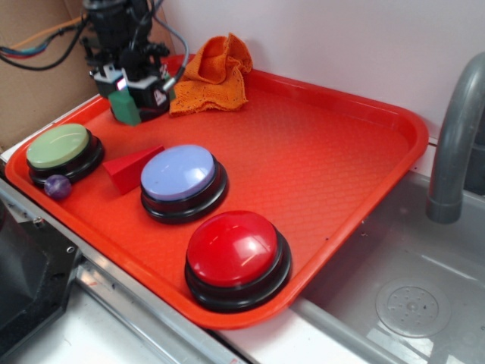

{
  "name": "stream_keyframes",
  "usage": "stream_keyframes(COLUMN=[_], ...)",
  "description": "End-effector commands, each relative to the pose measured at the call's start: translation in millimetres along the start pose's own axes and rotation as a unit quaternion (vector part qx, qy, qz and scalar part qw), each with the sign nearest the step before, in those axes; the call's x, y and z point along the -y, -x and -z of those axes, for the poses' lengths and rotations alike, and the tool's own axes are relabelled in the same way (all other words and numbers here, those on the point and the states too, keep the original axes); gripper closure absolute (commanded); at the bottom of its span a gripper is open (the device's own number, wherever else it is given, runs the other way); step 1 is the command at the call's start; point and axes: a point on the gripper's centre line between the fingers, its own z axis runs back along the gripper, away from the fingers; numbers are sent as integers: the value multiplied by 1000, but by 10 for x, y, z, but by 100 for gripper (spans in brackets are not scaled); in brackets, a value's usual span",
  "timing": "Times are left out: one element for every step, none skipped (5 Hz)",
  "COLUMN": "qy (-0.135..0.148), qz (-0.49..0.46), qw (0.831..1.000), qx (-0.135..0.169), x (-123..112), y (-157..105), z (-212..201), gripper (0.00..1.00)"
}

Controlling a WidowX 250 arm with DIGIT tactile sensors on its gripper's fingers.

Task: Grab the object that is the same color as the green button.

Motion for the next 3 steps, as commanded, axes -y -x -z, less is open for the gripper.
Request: stream_keyframes(qy=[13,13,24], qz=[81,130,161], qw=[995,990,985], qx=[57,57,47], x=[368,533,562], y=[-105,-151,-241], z=[-671,-771,-688], gripper=[100,100,100])
